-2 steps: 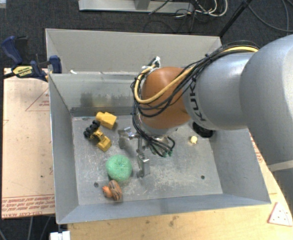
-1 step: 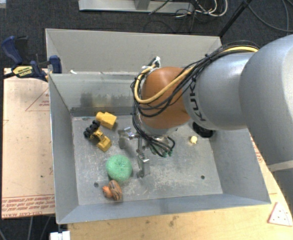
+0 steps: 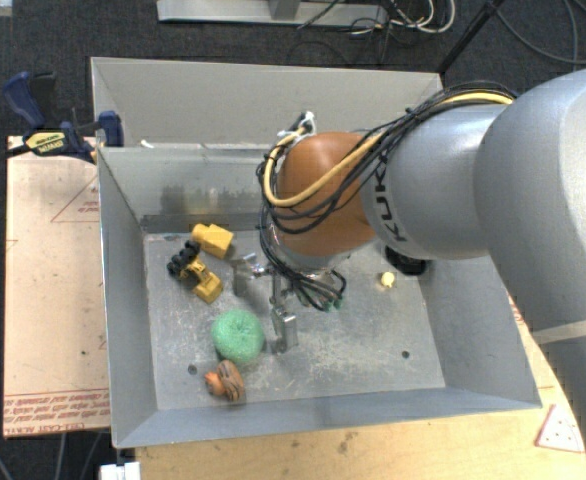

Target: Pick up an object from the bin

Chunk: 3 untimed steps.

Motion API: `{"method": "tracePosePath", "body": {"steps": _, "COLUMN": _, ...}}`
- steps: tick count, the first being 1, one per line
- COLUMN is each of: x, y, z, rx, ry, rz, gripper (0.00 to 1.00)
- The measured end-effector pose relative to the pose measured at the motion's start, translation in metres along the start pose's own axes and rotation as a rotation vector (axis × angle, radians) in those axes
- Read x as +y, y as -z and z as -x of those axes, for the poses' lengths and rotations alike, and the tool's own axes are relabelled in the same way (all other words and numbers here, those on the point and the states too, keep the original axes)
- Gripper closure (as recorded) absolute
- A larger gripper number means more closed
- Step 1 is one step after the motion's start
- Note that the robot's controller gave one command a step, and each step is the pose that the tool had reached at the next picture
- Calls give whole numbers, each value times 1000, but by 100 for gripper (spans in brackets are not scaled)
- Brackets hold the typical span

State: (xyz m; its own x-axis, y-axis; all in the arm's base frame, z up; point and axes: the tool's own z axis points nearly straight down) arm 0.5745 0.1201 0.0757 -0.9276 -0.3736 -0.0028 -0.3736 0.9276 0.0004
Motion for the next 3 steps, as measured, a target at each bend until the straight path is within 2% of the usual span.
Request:
{"method": "tracePosePath", "body": {"steps": 1, "x": 36, "y": -3, "z": -2, "rx": 2, "ry": -61, "rz": 0, "gripper": 0}}
{"method": "tracePosePath", "body": {"steps": 2, "x": 67, "y": -6, "z": -8, "rx": 2, "ry": 188, "rz": 1, "gripper": 100}}
{"method": "tracePosePath", "body": {"steps": 3, "x": 67, "y": -6, "z": -8, "rx": 3, "ry": 188, "rz": 1, "gripper": 100}}
